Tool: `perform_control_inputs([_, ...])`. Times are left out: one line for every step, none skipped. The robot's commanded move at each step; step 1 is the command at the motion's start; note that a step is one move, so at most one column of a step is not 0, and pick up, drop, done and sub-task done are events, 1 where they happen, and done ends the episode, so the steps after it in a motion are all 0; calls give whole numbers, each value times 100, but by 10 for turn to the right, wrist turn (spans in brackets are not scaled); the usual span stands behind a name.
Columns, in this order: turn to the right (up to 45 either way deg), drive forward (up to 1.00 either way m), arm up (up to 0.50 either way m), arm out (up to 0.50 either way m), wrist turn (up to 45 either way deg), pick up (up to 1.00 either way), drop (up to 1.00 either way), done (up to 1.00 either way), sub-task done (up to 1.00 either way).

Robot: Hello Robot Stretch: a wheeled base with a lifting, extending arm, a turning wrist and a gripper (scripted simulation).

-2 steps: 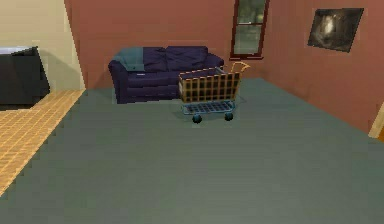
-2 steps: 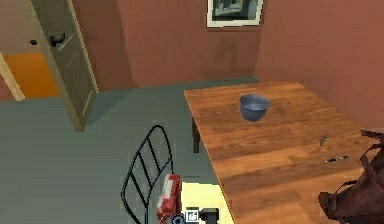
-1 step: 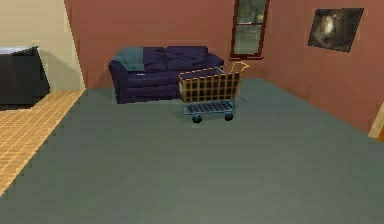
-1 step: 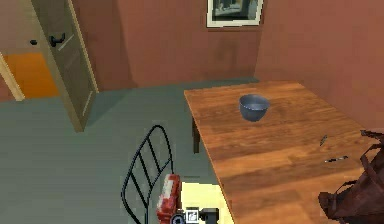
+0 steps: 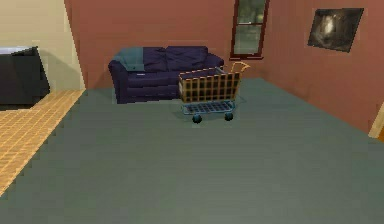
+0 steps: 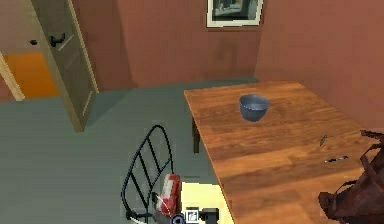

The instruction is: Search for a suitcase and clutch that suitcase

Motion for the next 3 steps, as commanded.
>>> perform_control_inputs([0, 0, 0, 0, 300, 0, 0, 0, 0])
perform_control_inputs([0, 0, -30, 0, 0, 0, 0, 0, 0])
perform_control_inputs([0, 0, 0, 0, 0, 100, 0, 0, 0])
